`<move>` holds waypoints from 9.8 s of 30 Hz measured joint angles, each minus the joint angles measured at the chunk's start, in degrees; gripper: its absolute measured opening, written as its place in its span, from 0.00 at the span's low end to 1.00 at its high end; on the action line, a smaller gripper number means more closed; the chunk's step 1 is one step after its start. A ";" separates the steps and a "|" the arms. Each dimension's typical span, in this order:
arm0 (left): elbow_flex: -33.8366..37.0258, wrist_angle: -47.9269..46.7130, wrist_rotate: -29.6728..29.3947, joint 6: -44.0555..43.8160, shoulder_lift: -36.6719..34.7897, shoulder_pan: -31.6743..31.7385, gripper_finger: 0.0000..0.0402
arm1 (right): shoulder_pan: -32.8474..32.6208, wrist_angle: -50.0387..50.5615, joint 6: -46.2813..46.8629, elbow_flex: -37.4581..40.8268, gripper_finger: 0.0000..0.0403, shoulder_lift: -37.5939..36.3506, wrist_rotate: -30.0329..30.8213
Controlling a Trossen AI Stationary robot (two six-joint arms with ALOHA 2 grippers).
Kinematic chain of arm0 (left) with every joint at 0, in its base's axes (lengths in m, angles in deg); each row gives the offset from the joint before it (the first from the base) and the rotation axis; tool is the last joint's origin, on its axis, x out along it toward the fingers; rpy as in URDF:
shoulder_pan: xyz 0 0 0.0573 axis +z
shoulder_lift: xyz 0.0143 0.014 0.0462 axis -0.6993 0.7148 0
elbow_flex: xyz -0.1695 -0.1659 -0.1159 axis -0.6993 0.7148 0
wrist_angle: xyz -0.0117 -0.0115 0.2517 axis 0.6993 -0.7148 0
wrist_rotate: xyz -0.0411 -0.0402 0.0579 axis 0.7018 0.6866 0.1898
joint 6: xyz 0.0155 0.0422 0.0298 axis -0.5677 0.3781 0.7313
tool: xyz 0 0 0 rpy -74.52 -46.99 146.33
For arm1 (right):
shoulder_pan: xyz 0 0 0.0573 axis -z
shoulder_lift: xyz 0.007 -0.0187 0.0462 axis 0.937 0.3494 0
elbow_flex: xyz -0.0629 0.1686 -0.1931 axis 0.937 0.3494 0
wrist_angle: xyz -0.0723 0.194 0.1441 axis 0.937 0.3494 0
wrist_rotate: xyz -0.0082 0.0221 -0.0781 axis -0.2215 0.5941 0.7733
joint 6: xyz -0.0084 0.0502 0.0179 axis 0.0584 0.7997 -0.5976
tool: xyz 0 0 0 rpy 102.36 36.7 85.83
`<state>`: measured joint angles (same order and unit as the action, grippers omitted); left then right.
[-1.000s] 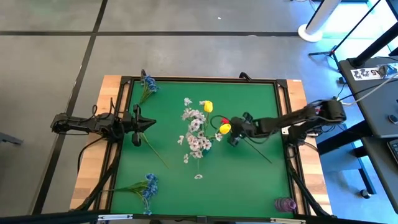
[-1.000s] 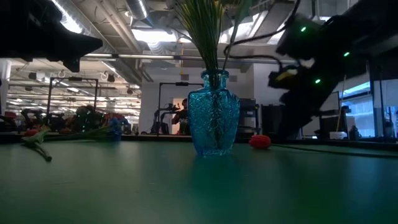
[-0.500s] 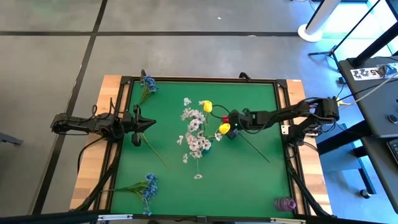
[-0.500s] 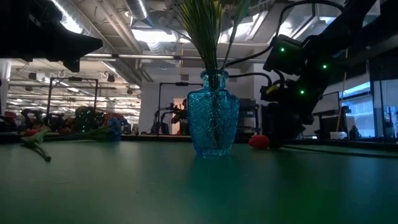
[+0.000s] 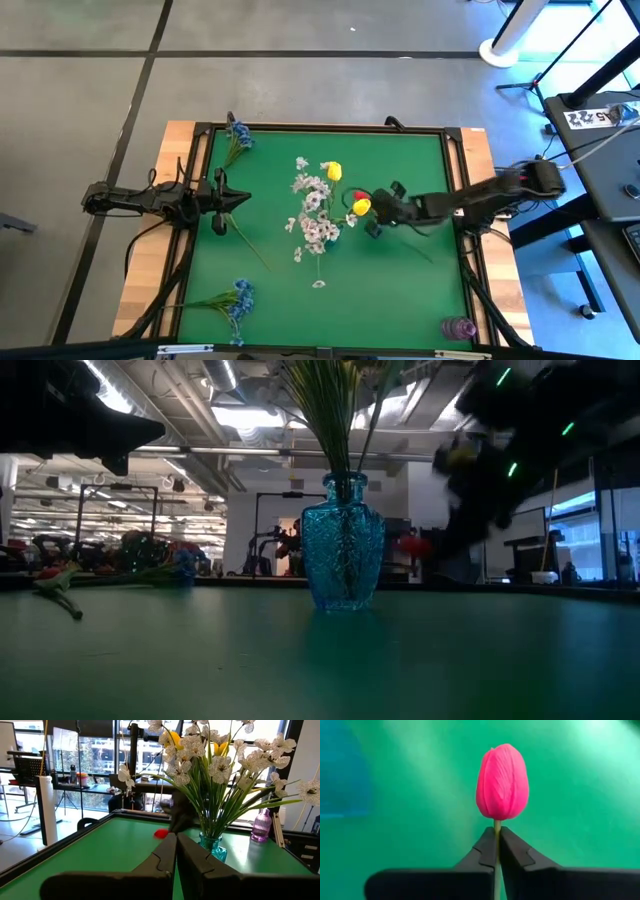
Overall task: Sort flowers into vase by color
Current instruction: Put the top red flower into the purple vase, then put the red flower into the purple vase
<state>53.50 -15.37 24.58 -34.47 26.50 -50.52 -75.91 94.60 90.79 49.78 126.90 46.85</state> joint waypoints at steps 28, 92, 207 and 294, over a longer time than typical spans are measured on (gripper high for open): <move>0.00 0.01 -0.02 -0.02 0.00 0.02 0.02 | -18.56 -21.99 -13.57 10.52 0.01 -59.45 -37.25; -0.02 0.01 -0.04 -0.02 -0.02 0.02 0.02 | -70.94 -77.45 -37.47 17.13 0.03 -25.70 -19.45; -31.92 -64.35 0.19 -130.46 76.43 -6.87 0.30 | -70.89 30.26 -3.17 -4.99 0.66 -59.46 14.75; -64.57 31.37 27.83 6.38 84.72 22.10 0.01 | 11.63 -38.08 -40.19 -14.09 0.66 -19.63 -19.76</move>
<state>-11.07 16.00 52.41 -28.09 111.22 -28.42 -64.28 56.52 50.60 35.69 107.26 27.08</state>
